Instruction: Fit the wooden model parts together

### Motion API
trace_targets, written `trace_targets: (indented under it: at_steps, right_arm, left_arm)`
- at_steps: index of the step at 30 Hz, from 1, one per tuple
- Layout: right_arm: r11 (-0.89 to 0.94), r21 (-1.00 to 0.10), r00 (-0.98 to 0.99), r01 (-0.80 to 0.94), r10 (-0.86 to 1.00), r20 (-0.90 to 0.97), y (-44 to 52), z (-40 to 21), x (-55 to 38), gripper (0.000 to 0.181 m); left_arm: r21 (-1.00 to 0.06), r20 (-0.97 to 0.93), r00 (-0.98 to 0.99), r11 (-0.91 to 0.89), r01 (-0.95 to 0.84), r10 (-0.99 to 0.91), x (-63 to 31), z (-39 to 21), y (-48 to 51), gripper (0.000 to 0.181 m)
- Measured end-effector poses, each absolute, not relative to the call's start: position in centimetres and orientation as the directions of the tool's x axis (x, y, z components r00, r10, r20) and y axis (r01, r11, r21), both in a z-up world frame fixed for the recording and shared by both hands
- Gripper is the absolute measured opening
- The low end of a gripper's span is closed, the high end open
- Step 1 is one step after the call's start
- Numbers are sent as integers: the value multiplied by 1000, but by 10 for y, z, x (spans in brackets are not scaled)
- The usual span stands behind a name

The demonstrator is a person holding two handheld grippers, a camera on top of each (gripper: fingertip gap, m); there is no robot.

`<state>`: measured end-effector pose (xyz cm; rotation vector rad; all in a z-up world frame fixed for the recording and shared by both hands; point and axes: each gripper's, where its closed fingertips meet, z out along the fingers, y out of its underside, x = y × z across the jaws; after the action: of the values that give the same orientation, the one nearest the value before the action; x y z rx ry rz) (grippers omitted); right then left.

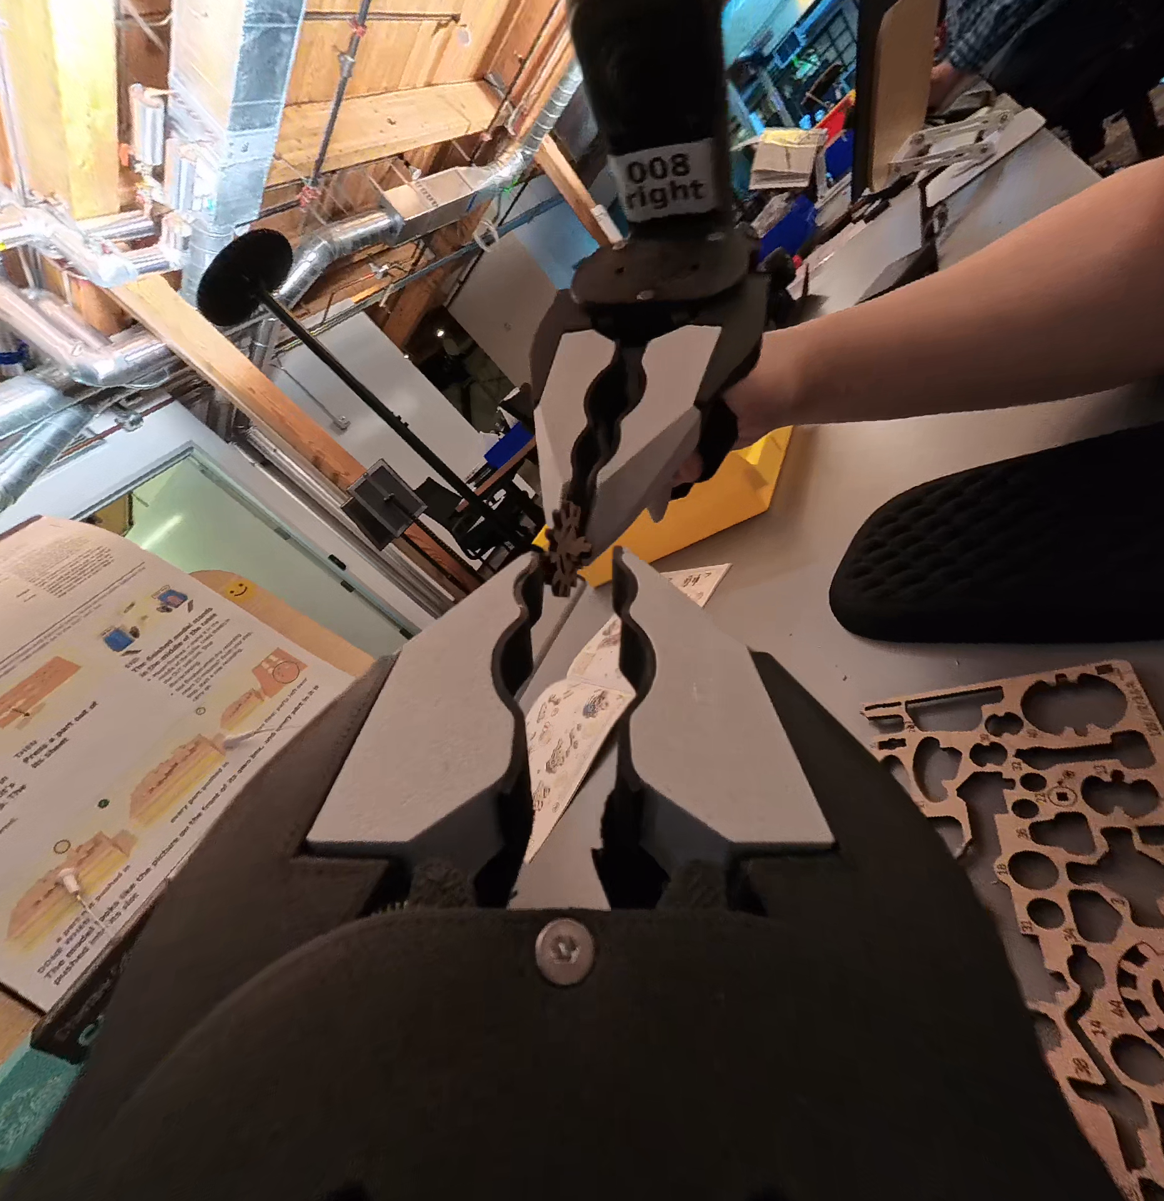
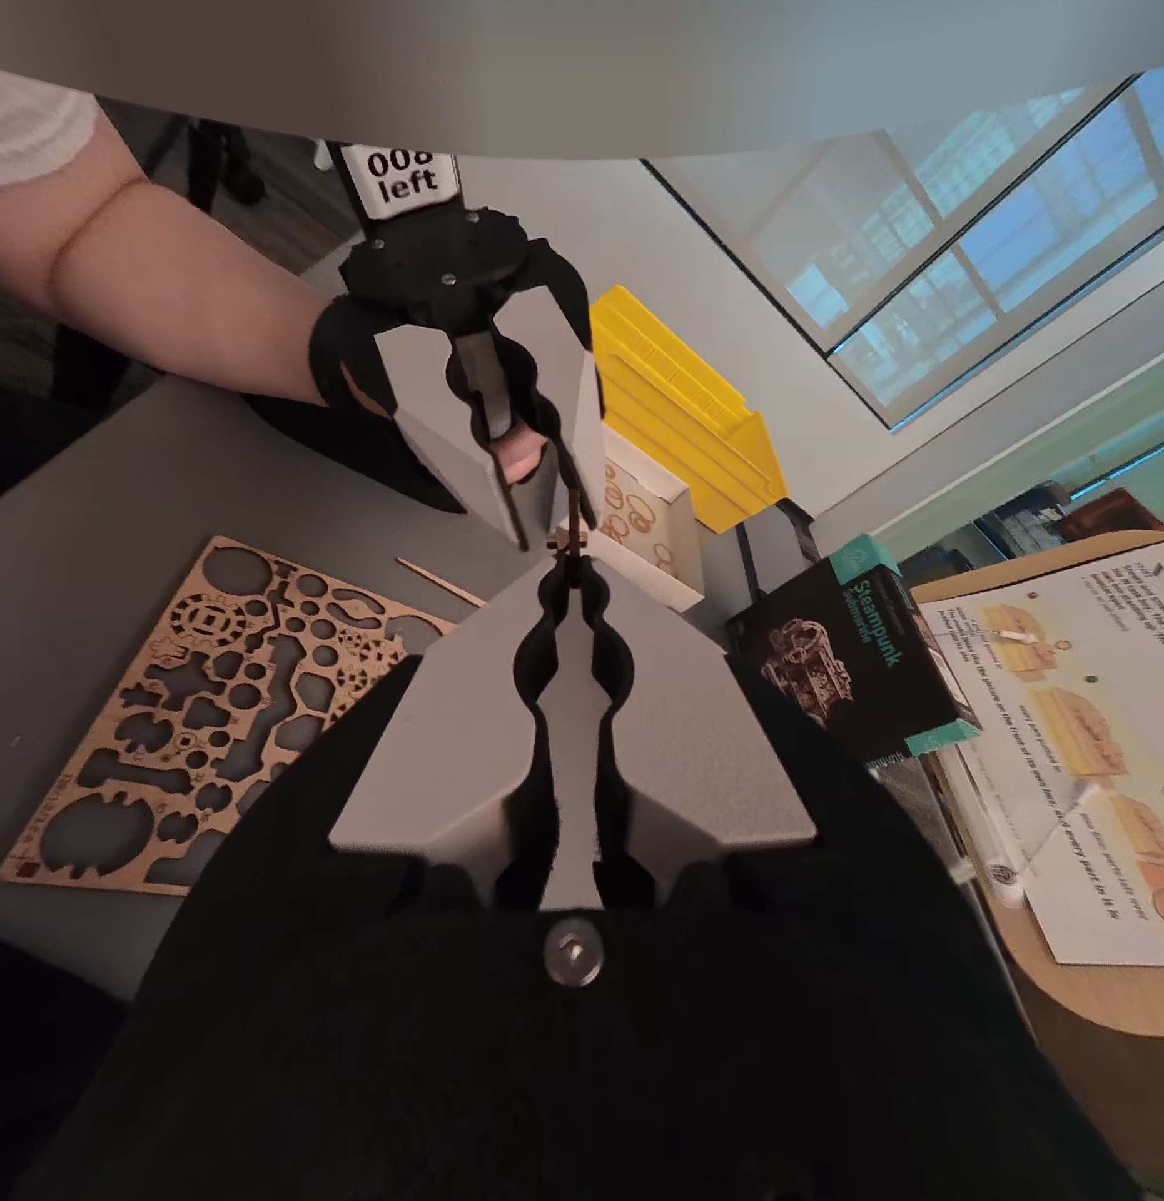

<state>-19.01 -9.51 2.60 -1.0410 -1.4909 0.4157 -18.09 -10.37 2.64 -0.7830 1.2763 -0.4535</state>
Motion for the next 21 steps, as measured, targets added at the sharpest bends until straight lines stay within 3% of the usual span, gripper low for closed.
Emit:
trace_targets:
  at_steps: [1,5,21]
  right_arm:
    - [543,-767,101,343,790,604,-98,28,-189,1]
    - [569,-756,78,322,781,620,-104,31,-187,1]
    - [594,-721,28,357,765,644,-108,21,-192,2]
  left_arm:
    - [-735,-672,246,669,-107,-699,-182,28,-106,18]
    - [-756,-647,210,653,-50,-733,-188,35,-114,15]
    - [-699,-712,182,707,-107,-678,-185,25,-116,5]
